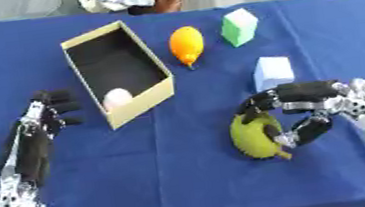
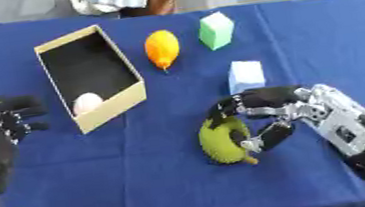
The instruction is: Pick up objects on the table and place them in the box.
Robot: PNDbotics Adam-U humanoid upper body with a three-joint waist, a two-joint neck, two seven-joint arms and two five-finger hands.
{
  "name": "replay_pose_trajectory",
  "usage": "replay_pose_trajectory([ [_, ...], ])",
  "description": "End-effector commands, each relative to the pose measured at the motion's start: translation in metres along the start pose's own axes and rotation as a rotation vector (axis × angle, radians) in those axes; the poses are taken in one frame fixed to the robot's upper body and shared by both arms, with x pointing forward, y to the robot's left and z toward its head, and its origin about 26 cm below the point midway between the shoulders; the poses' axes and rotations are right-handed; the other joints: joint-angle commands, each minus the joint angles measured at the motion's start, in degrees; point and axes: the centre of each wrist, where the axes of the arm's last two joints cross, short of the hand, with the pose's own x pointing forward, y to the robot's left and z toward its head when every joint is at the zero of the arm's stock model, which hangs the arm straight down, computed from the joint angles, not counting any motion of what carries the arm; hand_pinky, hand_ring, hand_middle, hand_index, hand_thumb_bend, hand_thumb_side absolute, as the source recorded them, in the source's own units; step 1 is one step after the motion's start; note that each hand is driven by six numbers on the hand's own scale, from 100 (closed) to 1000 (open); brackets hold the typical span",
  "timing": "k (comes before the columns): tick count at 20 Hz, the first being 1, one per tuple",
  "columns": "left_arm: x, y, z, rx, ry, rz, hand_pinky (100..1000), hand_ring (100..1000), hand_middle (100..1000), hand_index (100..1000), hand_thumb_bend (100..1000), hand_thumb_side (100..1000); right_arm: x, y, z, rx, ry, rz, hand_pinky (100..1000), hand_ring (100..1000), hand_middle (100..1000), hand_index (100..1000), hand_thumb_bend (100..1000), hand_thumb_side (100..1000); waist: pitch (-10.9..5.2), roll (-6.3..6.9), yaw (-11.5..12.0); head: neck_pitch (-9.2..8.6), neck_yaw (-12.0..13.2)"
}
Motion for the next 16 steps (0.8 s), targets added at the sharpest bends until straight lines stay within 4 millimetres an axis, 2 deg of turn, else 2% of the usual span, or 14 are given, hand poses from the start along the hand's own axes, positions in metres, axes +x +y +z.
replay_pose_trajectory([
  [1,0.005,0.003,-0.002,-0.007,-0.018,-0.016,637,723,674,751,100,922,-0.001,-0.008,0.008,0.332,-0.216,0.253,848,884,866,728,100,129,-1.61,-0.7,0.0,0.31,0.0],
  [7,0.005,0.004,-0.001,-0.002,-0.018,-0.016,637,723,674,751,100,921,0.002,-0.026,0.014,0.213,-0.238,0.25,817,827,797,511,100,118,-1.6,-0.65,-0.1,0.31,0.3],
  [11,0.005,0.004,-0.001,0.001,-0.018,-0.015,637,723,674,750,100,922,0.002,-0.038,0.018,0.121,-0.256,0.245,799,797,762,416,100,110,-1.64,-0.61,-0.2,0.31,0.4],
  [16,0.005,0.004,-0.001,0.003,-0.016,-0.014,636,723,674,750,100,922,0.004,-0.056,0.023,-0.011,-0.28,0.257,790,781,743,378,100,106,-1.72,-0.57,-0.3,0.31,0.4],
])
